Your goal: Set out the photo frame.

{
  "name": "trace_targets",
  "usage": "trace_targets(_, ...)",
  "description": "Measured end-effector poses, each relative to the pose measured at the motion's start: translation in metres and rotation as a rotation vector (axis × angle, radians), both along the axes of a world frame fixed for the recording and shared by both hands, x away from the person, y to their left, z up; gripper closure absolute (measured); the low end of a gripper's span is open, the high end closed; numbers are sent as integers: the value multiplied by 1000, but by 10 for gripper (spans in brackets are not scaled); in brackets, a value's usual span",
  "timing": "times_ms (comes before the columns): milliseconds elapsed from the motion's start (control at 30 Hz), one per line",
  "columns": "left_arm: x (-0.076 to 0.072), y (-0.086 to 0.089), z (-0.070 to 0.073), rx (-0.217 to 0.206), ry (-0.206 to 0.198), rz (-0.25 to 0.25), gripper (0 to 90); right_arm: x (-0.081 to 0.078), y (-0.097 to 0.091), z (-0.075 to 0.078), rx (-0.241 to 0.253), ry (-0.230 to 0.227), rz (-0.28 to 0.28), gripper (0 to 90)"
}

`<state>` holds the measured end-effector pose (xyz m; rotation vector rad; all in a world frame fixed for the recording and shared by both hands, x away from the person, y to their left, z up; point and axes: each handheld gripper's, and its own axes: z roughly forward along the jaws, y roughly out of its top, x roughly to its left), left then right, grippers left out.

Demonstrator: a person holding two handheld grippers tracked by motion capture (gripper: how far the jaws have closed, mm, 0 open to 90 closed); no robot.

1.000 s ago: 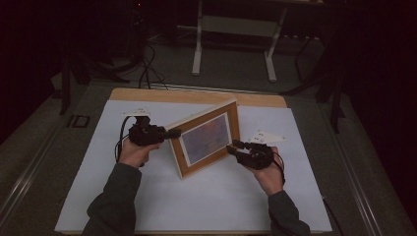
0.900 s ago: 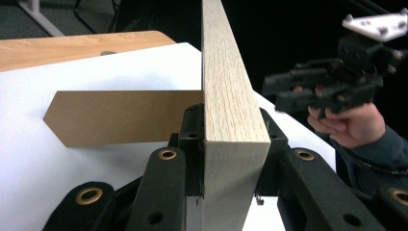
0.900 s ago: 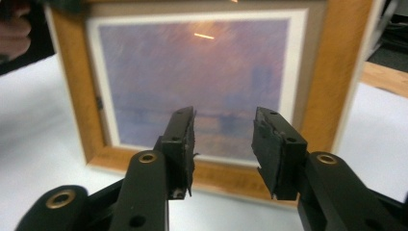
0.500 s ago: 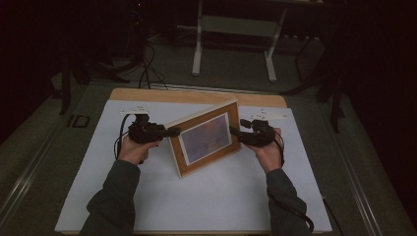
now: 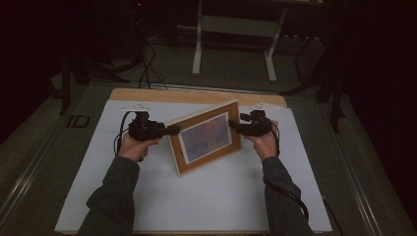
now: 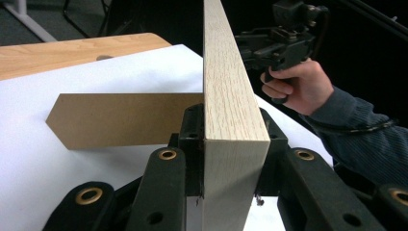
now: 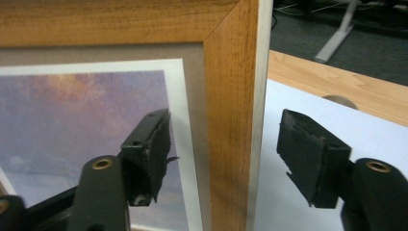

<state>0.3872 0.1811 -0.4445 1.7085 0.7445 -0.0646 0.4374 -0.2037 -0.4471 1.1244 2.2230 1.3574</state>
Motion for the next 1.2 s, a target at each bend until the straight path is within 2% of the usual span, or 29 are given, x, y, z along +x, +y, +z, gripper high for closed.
trace_targets(100,1,0,1,8,1,-8,716,8,2,-3,6,45,26,270)
trace_targets(200,2,0,1,7,2,-11,716,13,4,-8,10,69,39,232)
trace_targets(367,4,0,0,-1,-2,-5,716,15,5,-12,24,69,82,230)
trace_targets(467,4,0,-1,-4,-7,-2,716,17,5,-11,21,70,104,252)
trace_targets(567,5,0,-2,-15,-11,8,717,18,3,-10,28,78,123,312)
trace_targets(900,7,-2,-1,5,-22,21,717,16,-7,-10,35,91,129,410)
trace_targets(1033,10,-2,-1,-2,-17,21,717,15,-15,-11,53,102,138,464)
trace_targets(1100,10,-2,-1,0,-18,22,717,15,-17,-12,64,104,142,466)
trace_targets(1200,12,-3,-1,6,-16,19,718,17,-15,-12,61,108,146,418)
